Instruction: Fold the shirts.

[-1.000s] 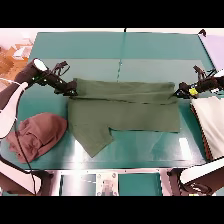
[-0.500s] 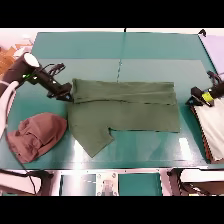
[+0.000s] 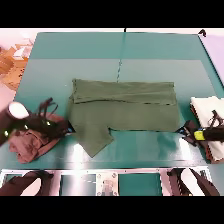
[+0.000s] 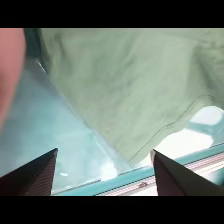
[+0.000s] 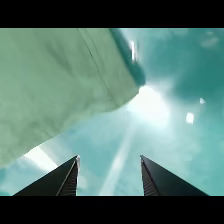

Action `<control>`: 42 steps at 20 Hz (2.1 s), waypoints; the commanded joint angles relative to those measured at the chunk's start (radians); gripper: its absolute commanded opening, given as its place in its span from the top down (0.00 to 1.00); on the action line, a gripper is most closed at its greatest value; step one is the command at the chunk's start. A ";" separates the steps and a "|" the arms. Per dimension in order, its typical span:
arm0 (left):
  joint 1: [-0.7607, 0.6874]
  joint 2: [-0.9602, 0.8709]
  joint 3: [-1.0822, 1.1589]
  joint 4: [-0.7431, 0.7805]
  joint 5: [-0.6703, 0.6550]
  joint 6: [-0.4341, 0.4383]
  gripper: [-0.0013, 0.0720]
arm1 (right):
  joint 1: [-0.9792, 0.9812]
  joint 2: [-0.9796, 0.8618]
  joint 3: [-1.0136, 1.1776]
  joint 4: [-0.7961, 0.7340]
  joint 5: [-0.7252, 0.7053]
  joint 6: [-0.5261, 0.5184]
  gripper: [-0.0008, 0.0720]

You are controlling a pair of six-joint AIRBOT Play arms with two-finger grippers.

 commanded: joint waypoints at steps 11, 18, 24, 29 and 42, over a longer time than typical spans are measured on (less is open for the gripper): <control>-0.190 0.063 -0.354 -0.484 0.529 0.200 0.94 | 0.155 -0.176 -0.163 0.388 -0.472 -0.118 0.97; -0.190 0.064 0.045 -0.091 0.068 0.035 0.95 | 0.148 -0.148 0.055 0.111 -0.089 -0.027 0.97; -0.173 0.010 0.393 0.088 0.041 -0.017 0.95 | 0.186 -0.161 0.315 0.159 -0.039 -0.017 0.97; -0.160 -0.309 0.660 0.070 0.106 0.034 0.95 | 0.271 -0.391 0.575 0.170 -0.113 -0.016 0.97; -0.129 -0.972 1.333 0.027 0.405 0.007 0.23 | 0.291 -1.055 1.209 0.232 -0.194 -0.125 0.58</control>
